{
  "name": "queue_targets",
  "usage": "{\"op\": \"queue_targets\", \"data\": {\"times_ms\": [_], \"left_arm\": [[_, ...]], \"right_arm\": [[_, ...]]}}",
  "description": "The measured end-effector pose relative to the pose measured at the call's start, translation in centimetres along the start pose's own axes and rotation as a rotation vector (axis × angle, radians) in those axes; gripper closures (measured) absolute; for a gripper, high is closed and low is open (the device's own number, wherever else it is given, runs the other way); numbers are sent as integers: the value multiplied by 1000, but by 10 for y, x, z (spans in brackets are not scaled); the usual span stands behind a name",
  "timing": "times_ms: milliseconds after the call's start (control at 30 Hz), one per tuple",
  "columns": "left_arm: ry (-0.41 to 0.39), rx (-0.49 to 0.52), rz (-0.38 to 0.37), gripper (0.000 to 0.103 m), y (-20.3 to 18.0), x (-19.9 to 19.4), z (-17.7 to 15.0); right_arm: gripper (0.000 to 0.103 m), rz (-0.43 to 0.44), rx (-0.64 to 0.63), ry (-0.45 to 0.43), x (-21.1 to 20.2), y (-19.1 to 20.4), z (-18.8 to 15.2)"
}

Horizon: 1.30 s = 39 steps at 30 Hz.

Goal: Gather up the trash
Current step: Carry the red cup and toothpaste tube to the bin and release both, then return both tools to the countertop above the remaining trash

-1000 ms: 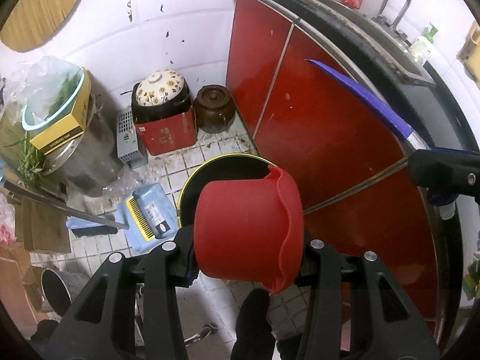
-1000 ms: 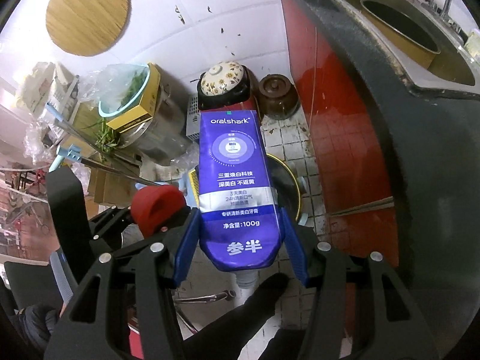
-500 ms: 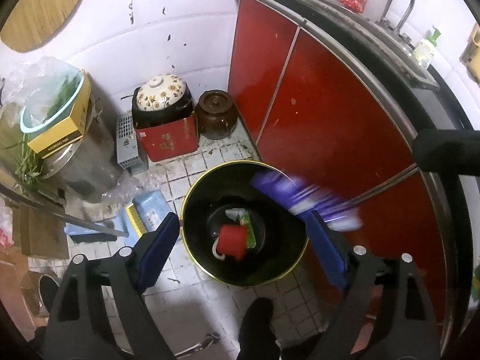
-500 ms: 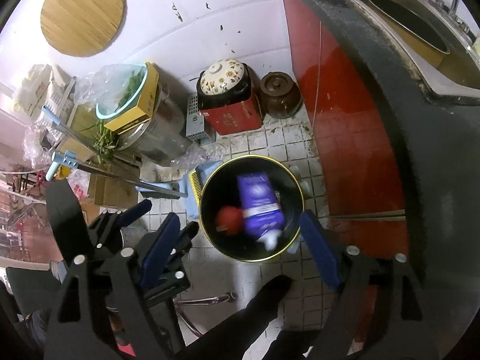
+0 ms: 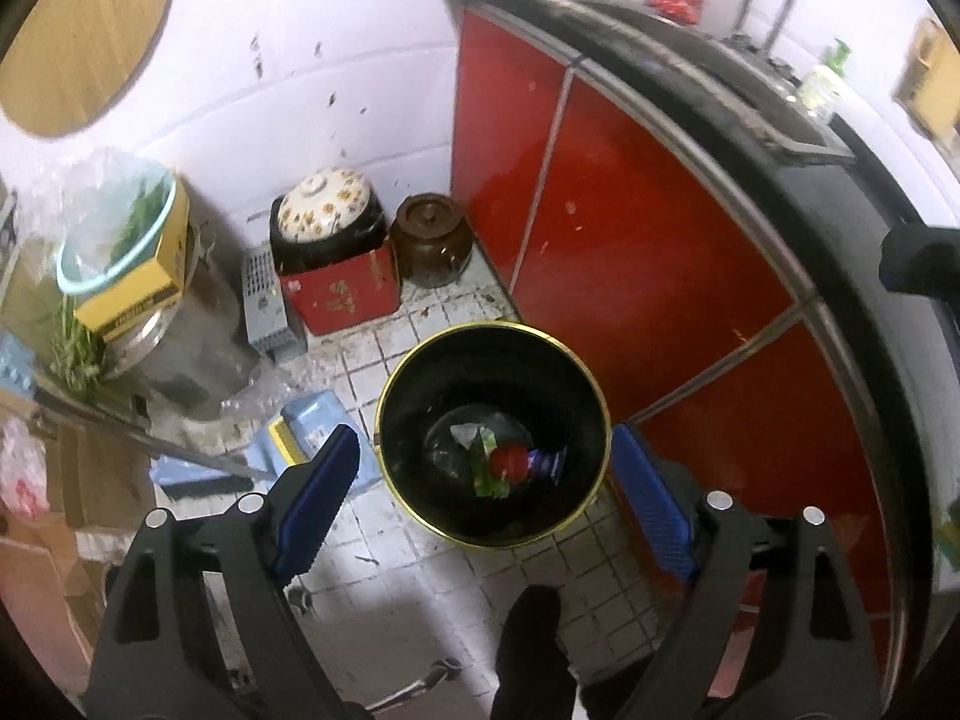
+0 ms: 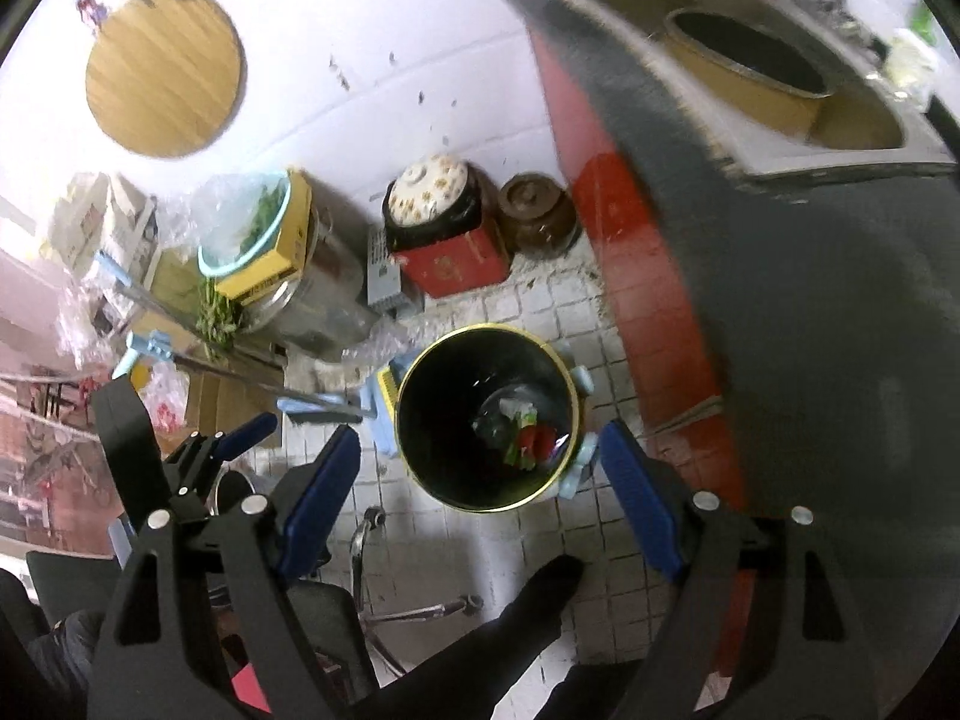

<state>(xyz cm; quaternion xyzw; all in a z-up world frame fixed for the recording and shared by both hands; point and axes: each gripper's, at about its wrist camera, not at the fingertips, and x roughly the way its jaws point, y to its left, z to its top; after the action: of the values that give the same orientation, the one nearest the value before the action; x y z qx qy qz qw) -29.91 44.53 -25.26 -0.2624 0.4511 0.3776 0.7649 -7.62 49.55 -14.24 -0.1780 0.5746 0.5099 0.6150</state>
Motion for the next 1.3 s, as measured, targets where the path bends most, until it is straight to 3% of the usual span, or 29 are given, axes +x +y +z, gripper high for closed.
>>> {"op": "queue_targets", "data": {"times_ms": [133, 333, 600, 733, 867, 1033, 1133, 1300], "left_arm": [[-27, 90, -9, 13, -40, -34, 14], [-53, 249, -154, 10, -139, -78, 28], [-87, 613, -430, 10, -334, -130, 13], [-89, 777, -553, 10, -420, -160, -21], [-95, 918, -626, 10, -485, -187, -60], [-89, 1046, -683, 10, -535, -210, -110], [-85, 1090, -692, 10, -552, -218, -136], [-78, 1116, -692, 10, -568, -221, -152]], "right_arm": [[14, -45, 44, -72, -56, -25, -16], [14, -186, 180, -215, -164, -97, -71], [14, -449, 512, -383, -301, -213, -204], [14, -543, 668, -449, -351, -254, -280], [14, -629, 801, -492, -390, -277, -359], [14, -673, 916, -508, -418, -294, -434], [14, -676, 941, -507, -422, -299, -455], [14, -673, 945, -504, -425, -304, -467]]}}
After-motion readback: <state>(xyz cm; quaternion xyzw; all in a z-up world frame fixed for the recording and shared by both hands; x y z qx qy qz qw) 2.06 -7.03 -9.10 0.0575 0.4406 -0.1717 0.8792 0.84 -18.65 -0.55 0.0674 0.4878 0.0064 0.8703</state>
